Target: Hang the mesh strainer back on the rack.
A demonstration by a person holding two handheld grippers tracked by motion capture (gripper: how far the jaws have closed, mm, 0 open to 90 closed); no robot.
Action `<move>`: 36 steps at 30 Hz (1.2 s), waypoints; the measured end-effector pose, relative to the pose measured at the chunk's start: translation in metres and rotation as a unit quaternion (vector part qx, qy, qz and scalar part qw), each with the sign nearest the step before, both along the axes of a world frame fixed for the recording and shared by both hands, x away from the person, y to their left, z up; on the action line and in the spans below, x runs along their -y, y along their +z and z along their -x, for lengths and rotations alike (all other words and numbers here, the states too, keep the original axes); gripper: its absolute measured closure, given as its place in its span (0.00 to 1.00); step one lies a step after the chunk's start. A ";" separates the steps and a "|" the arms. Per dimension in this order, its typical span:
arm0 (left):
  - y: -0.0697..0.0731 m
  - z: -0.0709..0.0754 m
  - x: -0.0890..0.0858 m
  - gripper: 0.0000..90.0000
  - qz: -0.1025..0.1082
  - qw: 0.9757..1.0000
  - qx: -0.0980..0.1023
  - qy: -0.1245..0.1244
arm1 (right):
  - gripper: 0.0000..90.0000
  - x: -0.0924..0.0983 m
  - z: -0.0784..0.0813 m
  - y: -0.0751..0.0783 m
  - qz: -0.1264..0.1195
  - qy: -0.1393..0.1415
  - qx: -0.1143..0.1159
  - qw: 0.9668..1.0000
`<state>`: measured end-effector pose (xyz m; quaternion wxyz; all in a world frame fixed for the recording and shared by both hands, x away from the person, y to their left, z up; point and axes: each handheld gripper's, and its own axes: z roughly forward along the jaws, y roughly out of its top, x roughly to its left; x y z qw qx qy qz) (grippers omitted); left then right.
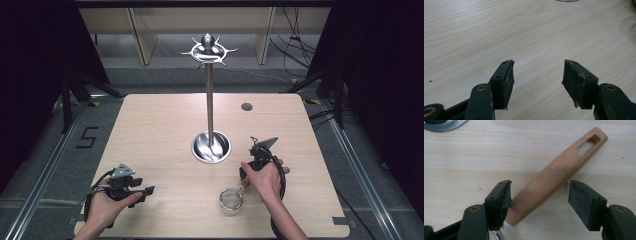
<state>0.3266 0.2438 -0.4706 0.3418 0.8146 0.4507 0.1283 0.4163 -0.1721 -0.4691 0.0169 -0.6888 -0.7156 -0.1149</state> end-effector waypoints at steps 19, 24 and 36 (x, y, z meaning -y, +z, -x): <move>0.000 0.000 -0.001 0.46 -0.001 1.000 0.000 -0.001 | 0.71 -0.008 0.006 0.004 0.041 0.030 -0.037 0.998; -0.001 -0.001 -0.001 0.46 0.000 1.000 0.000 -0.008 | 0.70 -0.008 0.011 0.006 0.068 0.065 -0.032 0.995; -0.001 0.000 -0.001 0.46 0.001 1.000 -0.001 -0.006 | 0.73 -0.009 0.014 0.004 0.080 0.083 -0.049 0.992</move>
